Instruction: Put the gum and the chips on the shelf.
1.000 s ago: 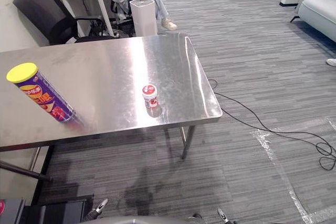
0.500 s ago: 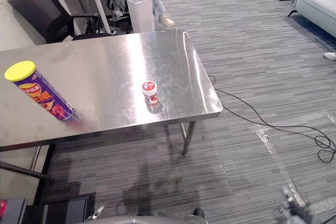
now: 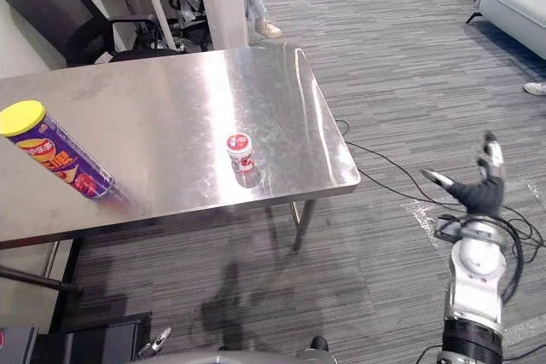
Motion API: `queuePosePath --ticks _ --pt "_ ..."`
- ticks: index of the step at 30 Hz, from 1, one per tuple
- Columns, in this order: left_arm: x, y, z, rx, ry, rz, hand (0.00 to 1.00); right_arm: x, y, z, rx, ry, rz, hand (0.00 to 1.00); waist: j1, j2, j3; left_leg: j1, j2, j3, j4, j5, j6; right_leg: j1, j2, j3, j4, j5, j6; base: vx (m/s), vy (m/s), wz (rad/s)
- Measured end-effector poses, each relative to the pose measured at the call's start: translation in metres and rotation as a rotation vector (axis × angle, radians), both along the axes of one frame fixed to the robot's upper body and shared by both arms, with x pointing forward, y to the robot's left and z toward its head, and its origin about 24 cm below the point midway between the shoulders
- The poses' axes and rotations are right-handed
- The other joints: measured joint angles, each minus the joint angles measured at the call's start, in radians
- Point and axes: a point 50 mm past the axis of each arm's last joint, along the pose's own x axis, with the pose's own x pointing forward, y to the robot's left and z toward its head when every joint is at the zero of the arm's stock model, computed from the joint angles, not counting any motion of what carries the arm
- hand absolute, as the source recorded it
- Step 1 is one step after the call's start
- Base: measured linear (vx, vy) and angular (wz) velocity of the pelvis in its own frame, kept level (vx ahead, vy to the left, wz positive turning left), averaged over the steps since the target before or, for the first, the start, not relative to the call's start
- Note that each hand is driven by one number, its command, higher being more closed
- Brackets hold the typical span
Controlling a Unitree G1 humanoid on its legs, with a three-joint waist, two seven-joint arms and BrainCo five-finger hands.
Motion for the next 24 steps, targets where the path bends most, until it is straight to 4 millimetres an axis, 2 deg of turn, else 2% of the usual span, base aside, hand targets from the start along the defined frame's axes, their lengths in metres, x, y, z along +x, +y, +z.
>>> queuePosePath --ticks 2,5,14,16,24 --pt "-0.002 0.001 0.000 -0.003 0.001 -0.009 0.00 0.011 0.022 0.007 -0.058 0.000 0.143 0.00 0.003 -0.006 -0.003 0.000 0.002 -0.002 0.000 0.000 0.000 -0.006 0.001 0.000 0.011 0.000 0.000 -0.04 -0.036 -0.01" --pt "-0.004 0.002 0.000 -0.002 0.006 -0.011 0.00 0.021 0.046 0.007 -0.083 0.013 0.282 0.00 0.005 -0.011 -0.008 0.000 0.002 -0.002 0.000 0.001 0.001 -0.009 0.000 -0.001 0.015 0.000 0.001 -0.03 -0.027 -0.02" --pt "-0.005 0.001 0.000 -0.003 0.016 -0.039 0.00 0.041 0.096 0.000 -0.079 0.064 0.546 0.00 0.011 -0.009 -0.025 -0.004 0.004 -0.030 0.000 0.009 0.006 0.004 0.001 -0.025 0.015 0.000 0.001 0.00 -0.027 0.08" --pt "-0.004 0.001 0.000 -0.003 0.014 -0.042 0.00 0.049 0.109 0.000 -0.080 0.067 0.595 0.00 0.026 -0.009 -0.025 -0.005 0.004 -0.031 0.000 0.011 0.006 0.005 0.001 -0.029 0.015 0.000 0.001 0.00 0.000 0.00" --pt "-0.004 0.001 -0.001 -0.004 0.027 -0.047 0.00 0.065 0.130 -0.020 0.047 0.126 0.637 0.00 0.048 -0.010 -0.027 -0.032 0.006 -0.073 0.000 0.029 0.006 0.004 0.003 -0.062 0.012 0.000 0.001 -0.01 -0.032 0.16"
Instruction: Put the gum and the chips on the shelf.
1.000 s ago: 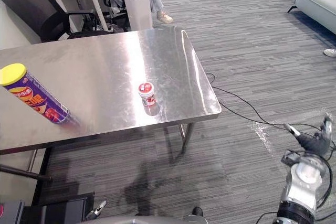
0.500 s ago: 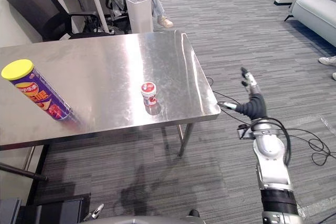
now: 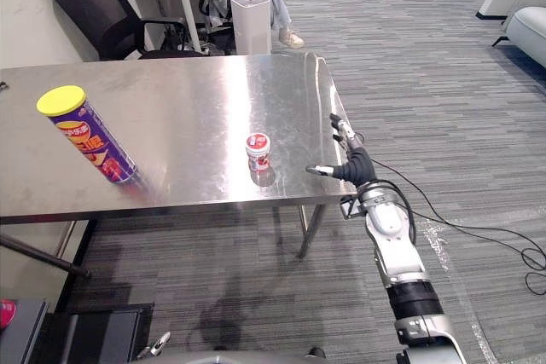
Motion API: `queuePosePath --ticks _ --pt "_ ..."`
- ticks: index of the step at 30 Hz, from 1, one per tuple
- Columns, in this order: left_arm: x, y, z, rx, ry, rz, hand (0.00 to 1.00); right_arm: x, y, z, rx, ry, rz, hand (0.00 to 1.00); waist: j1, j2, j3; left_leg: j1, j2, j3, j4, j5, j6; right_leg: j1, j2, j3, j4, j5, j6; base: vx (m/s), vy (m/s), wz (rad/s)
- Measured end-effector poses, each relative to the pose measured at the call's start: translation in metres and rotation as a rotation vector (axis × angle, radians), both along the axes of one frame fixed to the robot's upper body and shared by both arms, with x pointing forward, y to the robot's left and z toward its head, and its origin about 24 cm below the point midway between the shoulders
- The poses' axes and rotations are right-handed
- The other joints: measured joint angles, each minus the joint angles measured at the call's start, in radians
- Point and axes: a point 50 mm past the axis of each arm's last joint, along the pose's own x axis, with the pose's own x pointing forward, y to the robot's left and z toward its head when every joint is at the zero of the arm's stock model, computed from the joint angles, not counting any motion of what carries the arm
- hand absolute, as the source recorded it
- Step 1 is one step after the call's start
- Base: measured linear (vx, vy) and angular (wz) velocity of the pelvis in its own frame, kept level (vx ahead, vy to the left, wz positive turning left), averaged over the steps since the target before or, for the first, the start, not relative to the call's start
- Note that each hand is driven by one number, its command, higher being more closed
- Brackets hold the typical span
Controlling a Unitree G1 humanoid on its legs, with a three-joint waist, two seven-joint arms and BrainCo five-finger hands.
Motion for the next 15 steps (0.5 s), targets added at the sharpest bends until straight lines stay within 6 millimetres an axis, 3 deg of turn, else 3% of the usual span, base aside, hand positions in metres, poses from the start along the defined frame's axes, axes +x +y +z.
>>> queuePosePath --ticks 15 --pt "0.000 0.002 0.000 0.016 0.008 0.029 0.00 0.022 0.053 -0.019 0.113 0.122 0.107 0.00 0.013 -0.010 0.009 -0.021 -0.001 -0.027 -0.001 0.015 0.000 0.005 0.002 -0.028 -0.020 0.005 -0.001 -0.01 -0.017 0.05"
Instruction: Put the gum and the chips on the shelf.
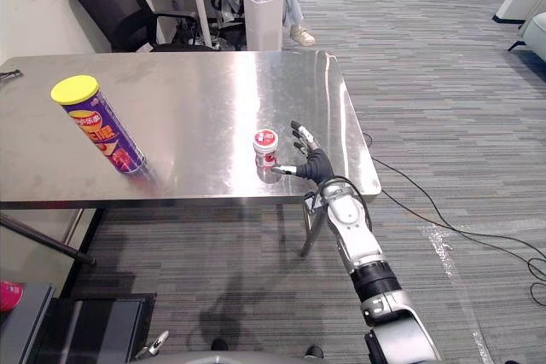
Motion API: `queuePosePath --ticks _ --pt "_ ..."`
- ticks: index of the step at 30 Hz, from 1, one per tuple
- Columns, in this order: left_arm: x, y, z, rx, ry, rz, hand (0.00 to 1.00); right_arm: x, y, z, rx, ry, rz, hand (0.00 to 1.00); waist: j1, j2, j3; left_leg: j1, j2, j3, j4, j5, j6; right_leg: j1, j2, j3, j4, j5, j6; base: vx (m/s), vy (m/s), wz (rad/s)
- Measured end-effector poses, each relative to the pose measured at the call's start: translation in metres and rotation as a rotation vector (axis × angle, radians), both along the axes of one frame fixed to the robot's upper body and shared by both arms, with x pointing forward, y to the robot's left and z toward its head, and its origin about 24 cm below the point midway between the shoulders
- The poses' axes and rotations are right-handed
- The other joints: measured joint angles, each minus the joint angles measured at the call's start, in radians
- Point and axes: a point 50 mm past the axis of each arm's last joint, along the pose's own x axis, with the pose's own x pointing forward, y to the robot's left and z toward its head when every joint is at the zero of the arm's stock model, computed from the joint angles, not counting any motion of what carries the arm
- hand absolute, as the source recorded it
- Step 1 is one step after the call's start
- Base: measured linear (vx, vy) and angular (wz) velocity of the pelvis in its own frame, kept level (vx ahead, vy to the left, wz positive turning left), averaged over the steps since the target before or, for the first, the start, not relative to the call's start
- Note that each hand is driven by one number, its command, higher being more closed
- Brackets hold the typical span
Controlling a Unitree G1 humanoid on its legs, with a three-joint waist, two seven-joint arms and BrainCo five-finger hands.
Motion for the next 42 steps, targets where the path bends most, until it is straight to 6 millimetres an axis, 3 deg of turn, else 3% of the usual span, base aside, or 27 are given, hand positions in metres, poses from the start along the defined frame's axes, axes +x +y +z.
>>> queuePosePath --ticks 7,18,19,28,42 --pt "0.002 0.002 0.001 0.006 -0.008 0.031 0.00 0.011 0.017 0.004 0.029 0.014 0.035 0.00 0.012 -0.007 0.027 0.000 -0.001 -0.011 -0.001 0.001 -0.001 0.016 0.002 -0.014 -0.017 0.004 -0.001 0.01 -0.007 0.05" --pt "0.003 0.002 0.001 0.004 -0.008 0.041 0.00 0.027 0.024 0.005 0.036 0.062 0.009 0.00 0.038 -0.008 0.056 0.000 -0.002 -0.018 -0.001 0.002 -0.003 0.030 0.003 -0.025 -0.034 0.011 -0.001 0.00 -0.001 0.00" --pt "0.003 0.002 0.001 0.004 -0.008 0.041 0.00 0.028 0.023 0.006 0.045 0.062 0.001 1.00 0.043 -0.008 0.059 0.000 -0.002 -0.020 -0.001 0.002 -0.003 0.031 0.002 -0.028 -0.035 0.011 -0.001 0.00 -0.007 0.04" --pt "0.007 0.002 0.001 0.012 -0.015 0.043 0.00 0.038 0.029 0.013 0.062 0.062 -0.027 1.00 0.055 -0.008 0.083 -0.001 -0.002 -0.030 -0.005 0.006 -0.004 0.035 0.003 -0.038 -0.037 0.011 -0.001 -0.01 -0.006 0.03" --pt "0.009 0.003 0.002 0.021 -0.025 0.046 0.00 0.029 0.043 0.020 0.101 0.019 0.022 1.00 0.053 -0.010 0.086 0.011 -0.002 -0.010 -0.001 0.005 -0.005 0.045 0.002 -0.023 -0.050 0.022 0.003 0.00 -0.001 -0.03"
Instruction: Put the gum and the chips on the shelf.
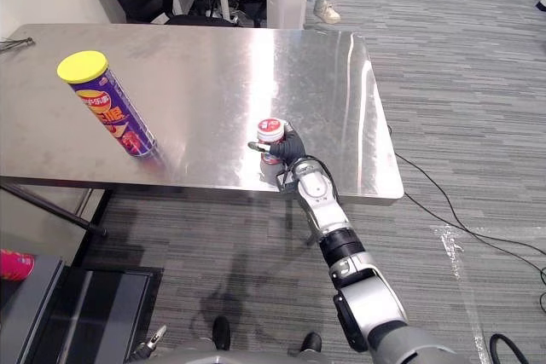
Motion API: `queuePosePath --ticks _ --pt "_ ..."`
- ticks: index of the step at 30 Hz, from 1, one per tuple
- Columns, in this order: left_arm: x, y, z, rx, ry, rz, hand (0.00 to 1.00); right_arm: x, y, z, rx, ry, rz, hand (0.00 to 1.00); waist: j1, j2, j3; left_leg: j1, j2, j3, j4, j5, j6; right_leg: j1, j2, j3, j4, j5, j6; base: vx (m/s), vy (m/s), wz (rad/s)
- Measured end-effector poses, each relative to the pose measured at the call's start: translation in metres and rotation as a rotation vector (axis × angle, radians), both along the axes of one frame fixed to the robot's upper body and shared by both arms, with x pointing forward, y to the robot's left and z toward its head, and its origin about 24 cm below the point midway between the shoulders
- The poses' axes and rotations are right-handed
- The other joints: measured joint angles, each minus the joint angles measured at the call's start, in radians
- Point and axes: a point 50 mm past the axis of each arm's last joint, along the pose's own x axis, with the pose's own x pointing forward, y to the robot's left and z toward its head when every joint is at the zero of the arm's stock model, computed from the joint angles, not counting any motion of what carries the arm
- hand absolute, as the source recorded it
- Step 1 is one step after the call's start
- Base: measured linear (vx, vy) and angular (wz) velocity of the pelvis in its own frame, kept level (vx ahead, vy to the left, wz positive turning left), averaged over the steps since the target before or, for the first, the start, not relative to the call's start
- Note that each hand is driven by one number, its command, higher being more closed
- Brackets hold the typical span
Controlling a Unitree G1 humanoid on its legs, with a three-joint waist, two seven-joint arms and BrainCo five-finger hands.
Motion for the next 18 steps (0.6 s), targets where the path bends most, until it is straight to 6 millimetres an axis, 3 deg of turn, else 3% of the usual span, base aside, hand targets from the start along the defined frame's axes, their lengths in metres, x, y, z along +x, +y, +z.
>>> queuePosePath --ticks 6,12,18 --pt "0.000 0.000 0.000 0.001 0.000 0.000 0.00 -0.024 -0.005 0.020 0.028 -0.134 0.040 1.00 -0.006 -0.003 0.002 0.016 0.001 0.004 0.000 -0.001 -0.001 0.010 0.000 0.009 0.003 0.001 0.002 -0.02 -0.009 -0.04" --pt "-0.002 0.001 0.000 0.001 0.004 -0.009 0.00 -0.051 -0.032 0.029 0.017 -0.210 0.062 1.00 -0.013 -0.006 0.000 0.026 0.002 0.005 0.000 -0.001 -0.001 0.017 0.001 0.014 0.009 0.002 0.004 -0.01 -0.004 -0.01" --pt "-0.010 0.003 -0.001 0.000 0.025 -0.010 0.00 -0.070 -0.066 0.021 0.055 -0.204 -0.051 1.00 -0.034 -0.014 -0.026 0.029 0.002 0.002 0.000 -0.001 0.000 0.021 0.001 0.012 0.008 0.002 0.004 0.00 0.000 0.00"
